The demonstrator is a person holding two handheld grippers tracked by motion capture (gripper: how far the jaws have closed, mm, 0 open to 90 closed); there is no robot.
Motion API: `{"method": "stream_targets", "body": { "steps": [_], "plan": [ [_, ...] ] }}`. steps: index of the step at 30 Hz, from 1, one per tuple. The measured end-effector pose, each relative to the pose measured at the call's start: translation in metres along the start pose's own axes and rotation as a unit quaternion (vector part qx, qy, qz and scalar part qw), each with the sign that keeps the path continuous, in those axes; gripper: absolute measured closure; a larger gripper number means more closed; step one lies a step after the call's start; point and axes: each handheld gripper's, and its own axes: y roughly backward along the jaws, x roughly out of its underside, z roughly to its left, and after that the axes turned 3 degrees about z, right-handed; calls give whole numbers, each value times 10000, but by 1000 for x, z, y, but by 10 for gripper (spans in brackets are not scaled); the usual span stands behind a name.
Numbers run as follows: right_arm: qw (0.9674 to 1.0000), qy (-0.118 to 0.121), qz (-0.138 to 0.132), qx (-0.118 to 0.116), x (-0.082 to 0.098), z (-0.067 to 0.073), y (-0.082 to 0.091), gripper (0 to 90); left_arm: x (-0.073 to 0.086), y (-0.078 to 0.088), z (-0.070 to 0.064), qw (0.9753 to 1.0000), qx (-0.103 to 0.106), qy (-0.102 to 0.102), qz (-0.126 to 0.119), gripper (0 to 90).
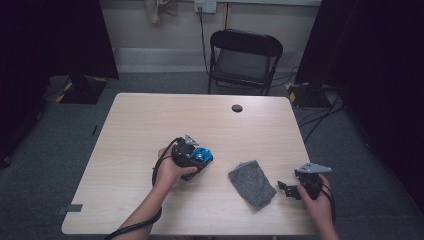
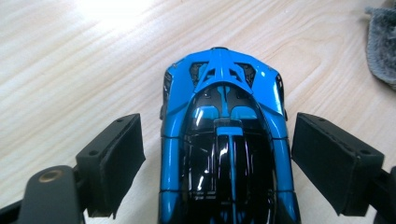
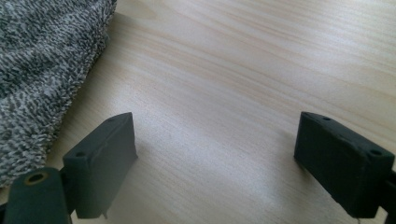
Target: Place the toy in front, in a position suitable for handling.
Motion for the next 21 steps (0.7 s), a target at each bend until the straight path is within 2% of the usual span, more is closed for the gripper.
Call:
{"method": "stream_targets", "body": {
  "steps": [8,12,14,19,21],
  "plan": [
    [10000,-4,-3,-1,0,0,0,120,4,24,6,9999,76,-24,71,164],
    [10000,-3,-2,4,0,0,0,121,9,38,11,9999,84,-46,-36,163],
    [10000,-12,0,22,0,1,1,121,13,45,14,9999,126,5,-27,162],
    [9995,225,211,76,-5,4,7,128,27,60,21,9998,158,2,-83,162],
    [9995,229,221,-15,-10,7,11,128,34,64,23,9998,168,11,-112,164]
  ]
}}
